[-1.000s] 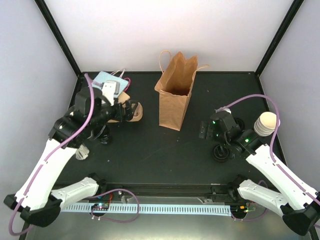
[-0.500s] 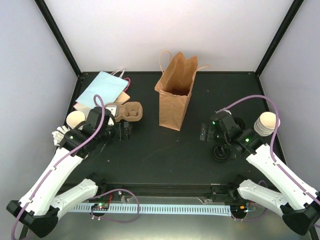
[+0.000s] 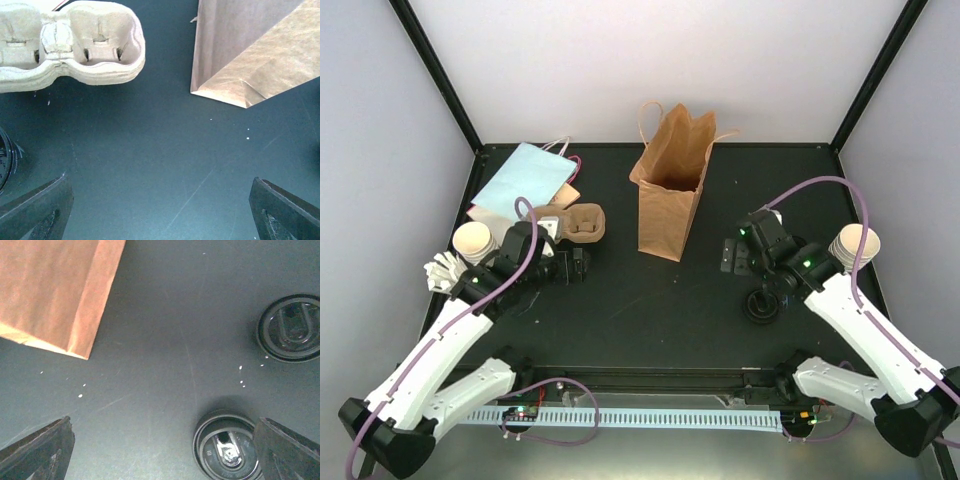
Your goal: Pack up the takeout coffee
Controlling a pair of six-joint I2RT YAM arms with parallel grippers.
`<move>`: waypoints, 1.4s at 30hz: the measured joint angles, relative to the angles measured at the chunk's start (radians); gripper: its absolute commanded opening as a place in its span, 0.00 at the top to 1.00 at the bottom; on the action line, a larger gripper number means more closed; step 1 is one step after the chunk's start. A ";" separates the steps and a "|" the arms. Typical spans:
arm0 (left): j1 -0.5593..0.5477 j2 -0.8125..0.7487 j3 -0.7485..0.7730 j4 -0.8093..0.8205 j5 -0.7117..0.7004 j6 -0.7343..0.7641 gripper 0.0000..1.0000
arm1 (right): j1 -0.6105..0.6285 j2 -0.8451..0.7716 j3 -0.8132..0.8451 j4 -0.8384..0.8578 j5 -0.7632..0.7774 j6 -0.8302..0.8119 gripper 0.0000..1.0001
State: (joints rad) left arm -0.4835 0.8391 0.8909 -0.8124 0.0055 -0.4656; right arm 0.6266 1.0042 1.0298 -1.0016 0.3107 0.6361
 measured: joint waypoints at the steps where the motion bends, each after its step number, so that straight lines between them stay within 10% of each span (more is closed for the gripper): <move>1: 0.000 -0.007 -0.012 0.005 -0.005 -0.005 0.01 | -0.017 0.013 0.008 -0.002 -0.003 -0.007 0.00; 14: 0.000 -0.035 -0.048 0.006 -0.001 -0.048 0.01 | -0.341 -0.021 0.085 -0.116 -0.044 -0.077 0.00; 42: 0.006 -0.019 -0.111 0.158 0.103 0.130 0.01 | -0.355 -0.084 0.051 -0.053 -0.098 -0.107 0.00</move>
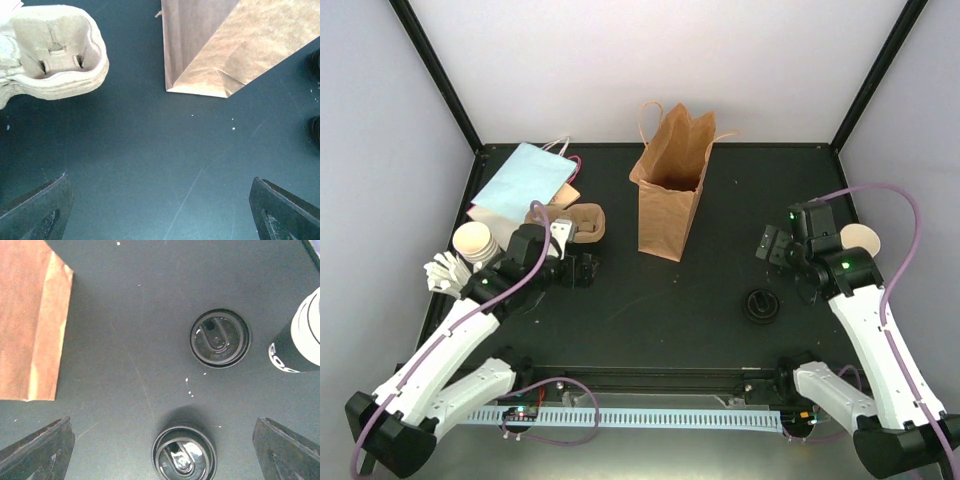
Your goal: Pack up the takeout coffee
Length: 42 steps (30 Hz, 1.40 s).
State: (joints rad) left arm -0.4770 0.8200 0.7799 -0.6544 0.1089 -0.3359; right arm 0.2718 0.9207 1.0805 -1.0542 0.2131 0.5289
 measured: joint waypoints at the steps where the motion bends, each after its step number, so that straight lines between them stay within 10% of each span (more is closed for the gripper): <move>1: 0.000 0.016 0.000 0.003 0.006 0.005 0.01 | -0.005 0.011 0.002 -0.001 0.007 0.000 0.01; 12: 0.006 0.163 0.027 0.008 0.087 0.043 0.01 | -0.326 0.233 0.158 -0.071 -0.033 -0.069 0.22; 30: 0.006 0.100 0.027 -0.005 0.105 0.041 0.01 | -0.519 0.490 0.328 -0.055 0.027 -0.077 0.67; 42: 0.006 0.093 0.022 -0.005 0.105 0.040 0.01 | -0.525 0.574 0.331 -0.054 0.027 -0.057 0.68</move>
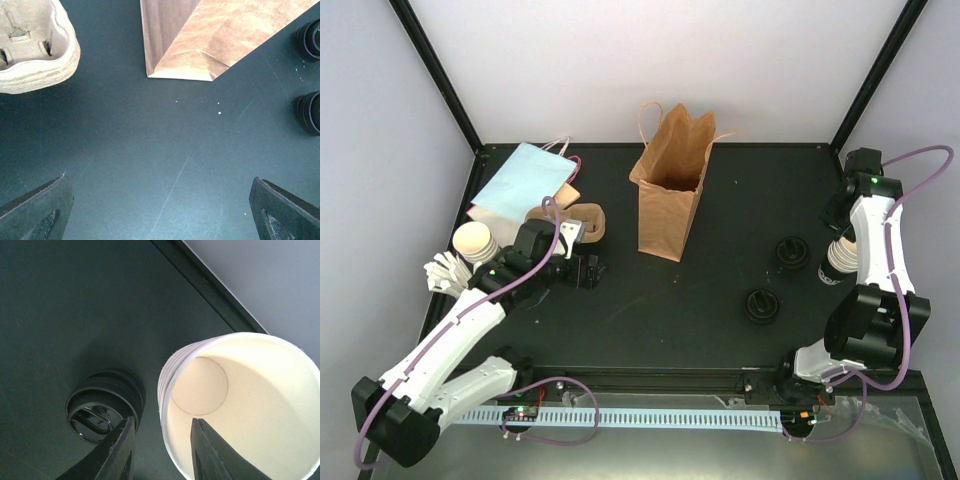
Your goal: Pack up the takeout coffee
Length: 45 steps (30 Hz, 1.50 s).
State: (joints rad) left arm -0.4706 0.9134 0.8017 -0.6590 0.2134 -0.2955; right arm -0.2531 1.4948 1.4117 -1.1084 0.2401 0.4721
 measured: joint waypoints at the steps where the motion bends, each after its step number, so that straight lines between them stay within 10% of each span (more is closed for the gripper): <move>1: 0.000 -0.001 0.000 0.000 0.000 0.000 0.01 | 0.000 0.001 0.000 0.000 -0.001 0.002 0.68; 10: 0.000 -0.005 0.000 0.000 0.000 0.000 0.01 | 0.000 0.009 0.000 0.000 -0.007 0.006 0.71; 21: 0.000 -0.005 0.000 0.000 0.000 0.000 0.01 | -0.001 0.014 0.000 -0.014 -0.010 0.008 0.99; 45: 0.000 -0.005 0.000 0.000 -0.001 0.000 0.01 | 0.001 0.013 0.129 -0.114 -0.066 -0.014 0.99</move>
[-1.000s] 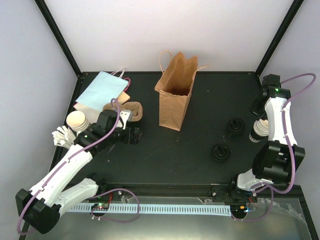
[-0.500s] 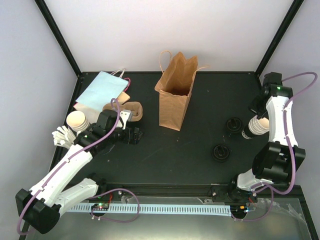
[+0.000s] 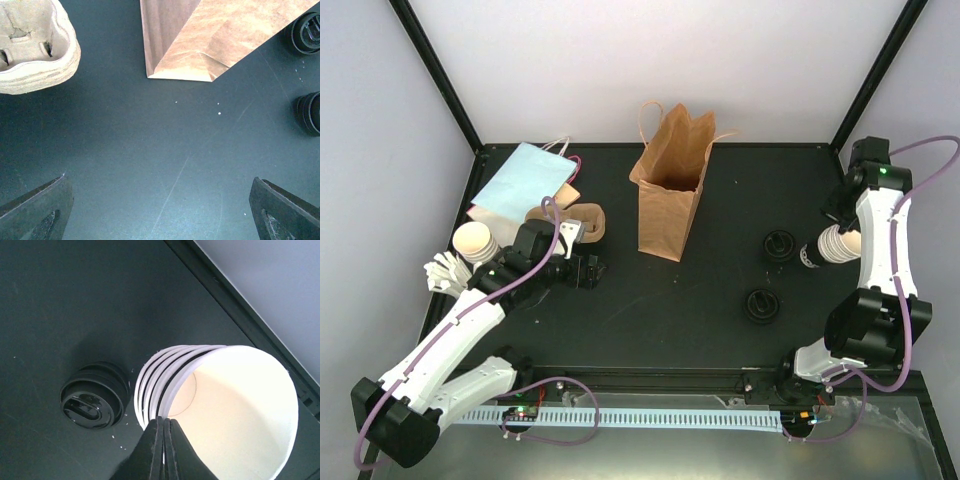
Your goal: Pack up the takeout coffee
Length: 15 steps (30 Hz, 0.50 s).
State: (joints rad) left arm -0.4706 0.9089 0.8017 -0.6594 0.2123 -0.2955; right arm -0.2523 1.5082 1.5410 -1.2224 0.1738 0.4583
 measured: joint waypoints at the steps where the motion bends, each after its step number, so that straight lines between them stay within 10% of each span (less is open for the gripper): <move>1: 0.000 0.000 0.000 0.000 0.000 0.000 0.01 | 0.002 0.000 0.003 -0.005 0.011 0.000 0.99; 15: 0.000 0.000 0.000 0.000 0.000 0.000 0.01 | 0.093 0.111 0.089 -0.117 0.227 0.056 0.99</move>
State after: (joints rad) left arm -0.4706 0.9085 0.8017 -0.6598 0.2123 -0.2958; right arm -0.1593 1.6192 1.6299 -1.3392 0.4011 0.5148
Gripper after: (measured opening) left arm 0.988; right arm 0.013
